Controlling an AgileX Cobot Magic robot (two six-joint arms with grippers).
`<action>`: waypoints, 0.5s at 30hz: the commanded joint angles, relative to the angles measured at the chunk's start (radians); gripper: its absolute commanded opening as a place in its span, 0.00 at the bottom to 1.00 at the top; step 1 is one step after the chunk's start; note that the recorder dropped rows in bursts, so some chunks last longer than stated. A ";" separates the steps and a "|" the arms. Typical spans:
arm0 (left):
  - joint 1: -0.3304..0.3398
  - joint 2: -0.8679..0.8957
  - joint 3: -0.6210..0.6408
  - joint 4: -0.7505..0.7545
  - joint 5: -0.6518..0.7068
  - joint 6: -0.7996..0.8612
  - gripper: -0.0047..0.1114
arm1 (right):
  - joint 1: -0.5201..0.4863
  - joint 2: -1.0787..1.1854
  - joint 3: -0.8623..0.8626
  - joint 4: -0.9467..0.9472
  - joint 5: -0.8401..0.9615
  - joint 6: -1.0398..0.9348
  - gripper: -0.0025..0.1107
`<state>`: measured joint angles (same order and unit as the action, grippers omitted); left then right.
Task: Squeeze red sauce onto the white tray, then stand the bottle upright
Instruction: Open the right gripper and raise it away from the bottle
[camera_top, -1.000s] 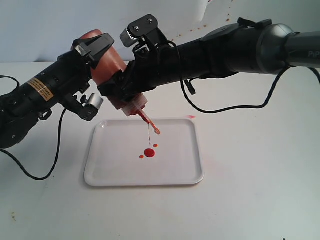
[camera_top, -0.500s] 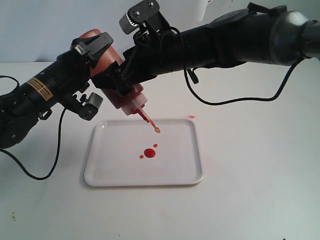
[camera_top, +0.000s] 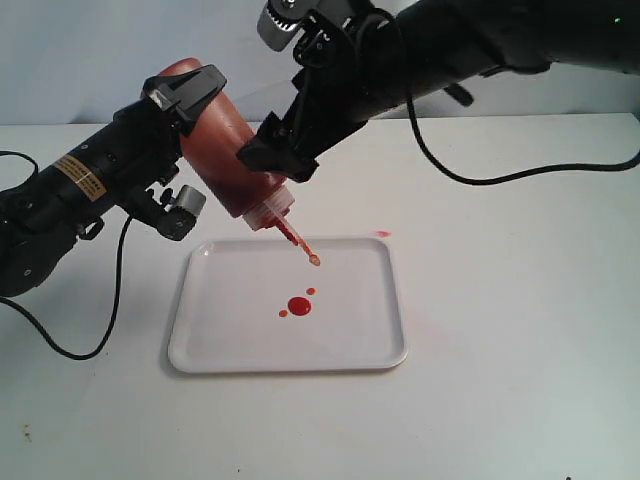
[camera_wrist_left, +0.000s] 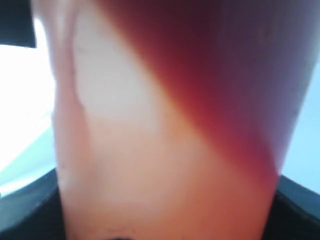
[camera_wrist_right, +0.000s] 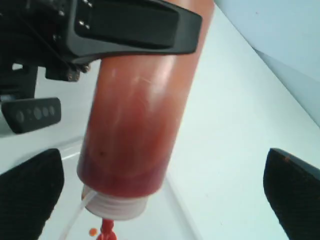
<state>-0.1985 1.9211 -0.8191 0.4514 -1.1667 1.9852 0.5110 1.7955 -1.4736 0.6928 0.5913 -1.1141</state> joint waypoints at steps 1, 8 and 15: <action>-0.005 -0.008 -0.010 -0.031 -0.028 -0.025 0.04 | -0.001 -0.064 -0.006 -0.166 0.062 0.163 0.95; -0.005 -0.008 -0.010 -0.031 -0.028 -0.043 0.04 | -0.001 -0.107 -0.006 -0.164 0.089 0.174 0.93; -0.005 -0.008 -0.010 -0.031 -0.028 -0.153 0.04 | -0.001 -0.154 -0.006 -0.191 0.047 0.260 0.51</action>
<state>-0.1985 1.9211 -0.8191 0.4494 -1.1491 1.8727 0.5110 1.6705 -1.4736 0.5231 0.6408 -0.8928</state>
